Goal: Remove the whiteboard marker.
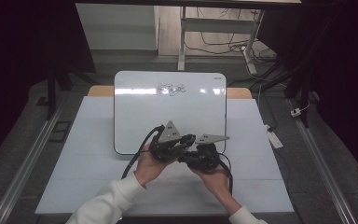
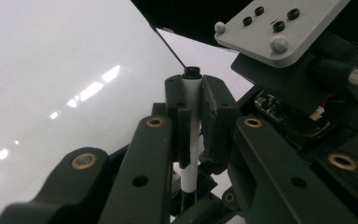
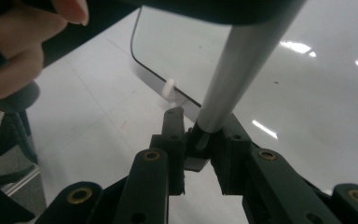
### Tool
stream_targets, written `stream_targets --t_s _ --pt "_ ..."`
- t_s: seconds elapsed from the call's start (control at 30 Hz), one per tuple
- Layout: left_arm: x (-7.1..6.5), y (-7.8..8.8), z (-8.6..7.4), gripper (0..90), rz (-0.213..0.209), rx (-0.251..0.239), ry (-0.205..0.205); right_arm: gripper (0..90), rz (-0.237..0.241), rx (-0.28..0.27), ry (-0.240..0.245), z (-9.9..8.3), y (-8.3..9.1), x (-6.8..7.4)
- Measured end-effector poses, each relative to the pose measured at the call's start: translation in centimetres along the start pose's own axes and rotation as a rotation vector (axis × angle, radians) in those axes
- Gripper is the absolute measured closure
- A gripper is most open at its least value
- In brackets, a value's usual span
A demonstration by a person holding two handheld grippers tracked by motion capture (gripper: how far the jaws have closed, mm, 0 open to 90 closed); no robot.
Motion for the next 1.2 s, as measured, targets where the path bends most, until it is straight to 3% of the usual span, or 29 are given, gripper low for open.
stream_targets --t_s 0.07,0.13,0.3,0.73,0.8,0.87,0.93,1.03,1.2 --pt "0.0 0.0 0.0 81.4 0.0 0.0 -0.005 74.8 -0.018 0.011 0.012 -0.1 0.0 -0.1" --pt "0.0 -0.1 -0.1 81.4 0.029 0.002 -0.027 71.5 -0.034 0.018 0.02 0.0 0.0 -0.1" --pt "0.0 -0.2 -0.1 81.4 0.013 0.002 -0.009 72.4 -0.023 0.02 0.008 -0.1 0.1 -0.1" --pt "-0.3 -0.2 0.0 81.2 0.024 -0.013 -0.015 77.0 -0.023 0.025 -0.021 -0.2 0.2 -0.5" --pt "-0.2 0.1 0.2 76.5 0.024 -0.028 0.007 77.4 -0.018 0.007 -0.011 -0.2 0.3 -0.6" --pt "0.4 1.3 0.1 53.7 0.045 -0.034 0.025 77.5 -0.017 -0.009 0.007 0.0 0.4 -0.4" --pt "1.2 2.8 -0.6 43.1 0.052 -0.033 0.037 77.5 -0.022 -0.029 0.029 0.3 0.7 -0.3" --pt "2.8 5.6 -2.5 37.7 0.052 -0.028 0.08 77.6 -0.042 -0.072 0.049 0.8 1.4 -0.5" --pt "5.7 9.8 -8.0 34.8 0.085 0.039 0.186 77.5 -0.06 -0.138 0.062 1.4 2.4 -1.3"
Point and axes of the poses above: each handheld gripper's, and its own axes: y roughly backward along the jaws, z roughly out of its top, x roughly to its left, the point moved 7 cm from there along -y, roughly forward along the jaws, and after that the axes turned 3 degrees about y, right-handed, at the moved point
